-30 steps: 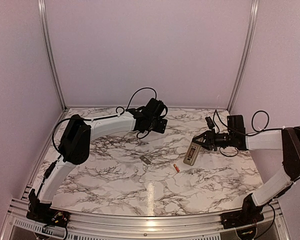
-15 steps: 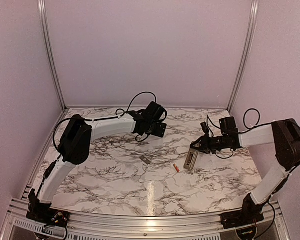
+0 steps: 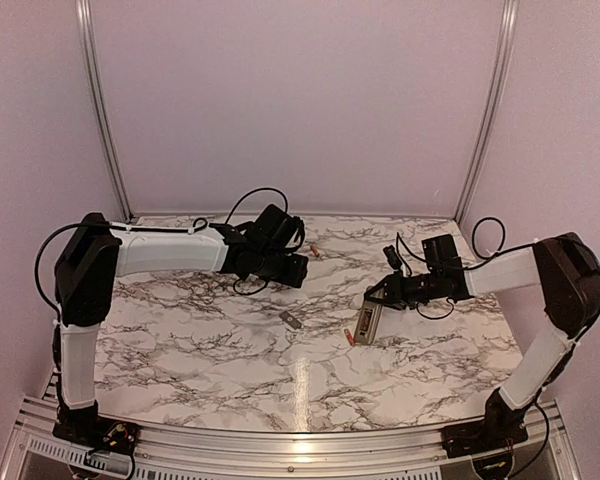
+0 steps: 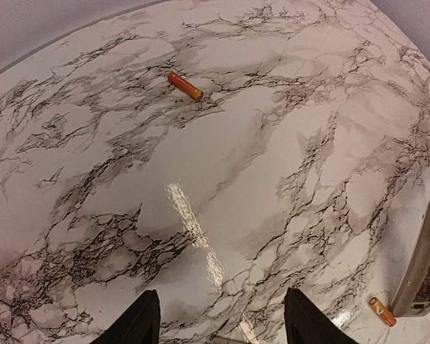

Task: Load the batteries into the remote control
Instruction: Move the right arm with the battery to the center of the board, then pick up the battery from the center of the board.

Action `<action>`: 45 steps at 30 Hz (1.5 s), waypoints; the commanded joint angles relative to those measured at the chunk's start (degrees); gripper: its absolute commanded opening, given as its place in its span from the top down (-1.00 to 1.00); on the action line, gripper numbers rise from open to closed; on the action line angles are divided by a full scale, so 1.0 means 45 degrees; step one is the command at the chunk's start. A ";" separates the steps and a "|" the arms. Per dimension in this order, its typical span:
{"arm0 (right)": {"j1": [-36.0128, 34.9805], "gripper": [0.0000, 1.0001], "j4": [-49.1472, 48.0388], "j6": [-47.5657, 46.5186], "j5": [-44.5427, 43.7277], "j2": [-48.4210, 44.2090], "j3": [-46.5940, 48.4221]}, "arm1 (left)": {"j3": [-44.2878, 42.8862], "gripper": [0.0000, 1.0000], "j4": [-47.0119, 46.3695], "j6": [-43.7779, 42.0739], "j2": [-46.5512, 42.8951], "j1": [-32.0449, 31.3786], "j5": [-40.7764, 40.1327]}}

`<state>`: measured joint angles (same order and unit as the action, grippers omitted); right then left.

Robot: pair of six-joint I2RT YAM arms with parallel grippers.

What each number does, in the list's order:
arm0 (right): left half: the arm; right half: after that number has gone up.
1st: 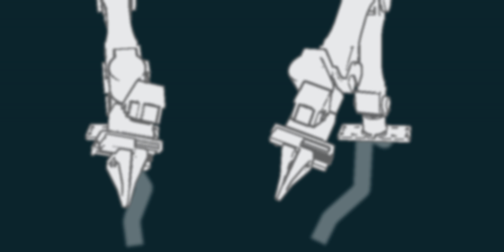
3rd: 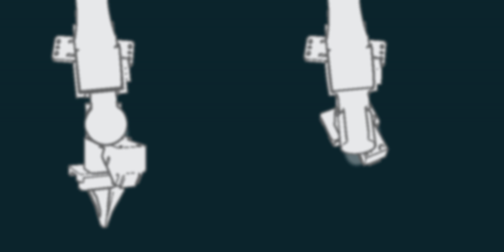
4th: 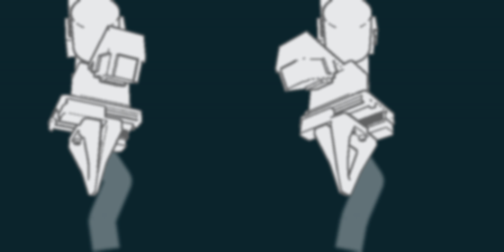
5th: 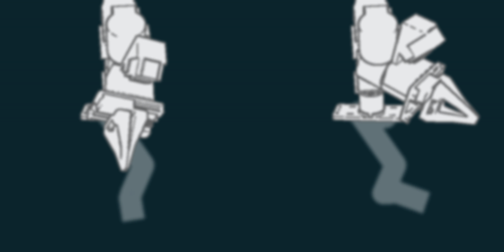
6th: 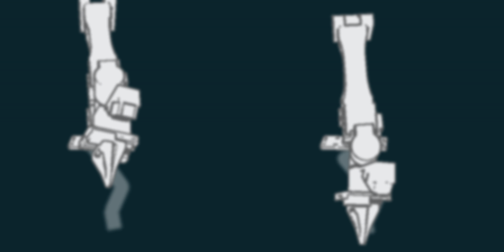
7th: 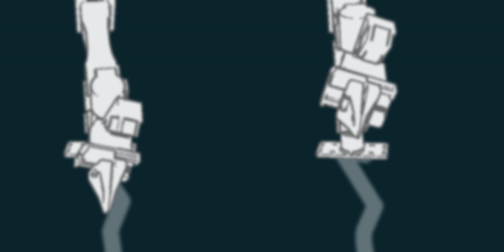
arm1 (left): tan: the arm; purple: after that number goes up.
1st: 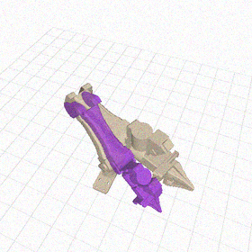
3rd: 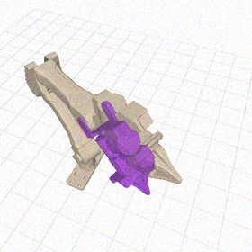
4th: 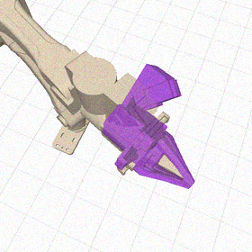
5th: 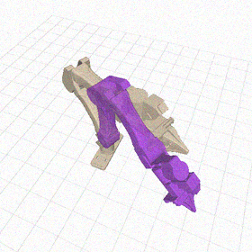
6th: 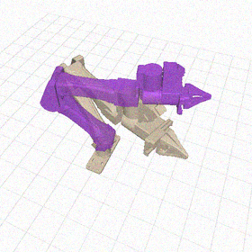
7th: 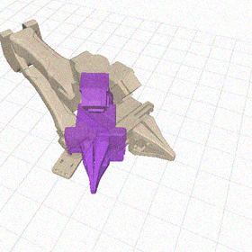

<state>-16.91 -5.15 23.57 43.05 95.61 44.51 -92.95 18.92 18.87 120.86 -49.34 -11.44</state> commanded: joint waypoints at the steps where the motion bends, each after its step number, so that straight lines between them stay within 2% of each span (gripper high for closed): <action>1: -0.0540 1.00 -0.0332 0.0208 -0.0150 0.0402 -0.0133 | 0.1458 -0.14 -0.0911 0.0513 -0.1373 -0.0399 0.0733; 6: -0.0677 1.00 -0.0539 0.0435 0.0061 0.0237 -0.0244 | 0.2527 0.06 -0.1042 0.0818 -0.2024 -0.1020 0.0941; 11: -0.0615 1.00 -0.0410 0.0513 0.0352 -0.0239 -0.0161 | 0.2816 0.23 -0.0802 0.1263 -0.2043 -0.1857 0.0923; 16: 0.0028 1.00 0.0010 0.0342 0.0422 -0.0886 -0.0254 | 0.3318 0.23 -0.1206 0.2228 -0.2214 -0.2733 0.0949; 22: 0.0892 1.00 0.0407 0.0066 0.0511 -0.1505 -0.0376 | 0.2501 0.23 -0.0886 0.2853 -0.1145 -0.3424 0.0484; 38: 0.1462 1.00 0.0503 -0.0086 0.0644 -0.1963 -0.0662 | 0.0987 0.10 -0.0691 0.3294 0.0859 -0.3788 0.0217; 45: 0.1474 1.00 0.0448 -0.0085 0.0720 -0.1943 -0.0731 | 0.0040 0.08 -0.0089 0.3457 0.1834 -0.3870 -0.0427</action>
<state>-10.94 -2.74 23.73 45.43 87.83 41.30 -90.11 15.73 33.69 126.45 -66.24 -10.72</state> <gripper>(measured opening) 0.201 0.459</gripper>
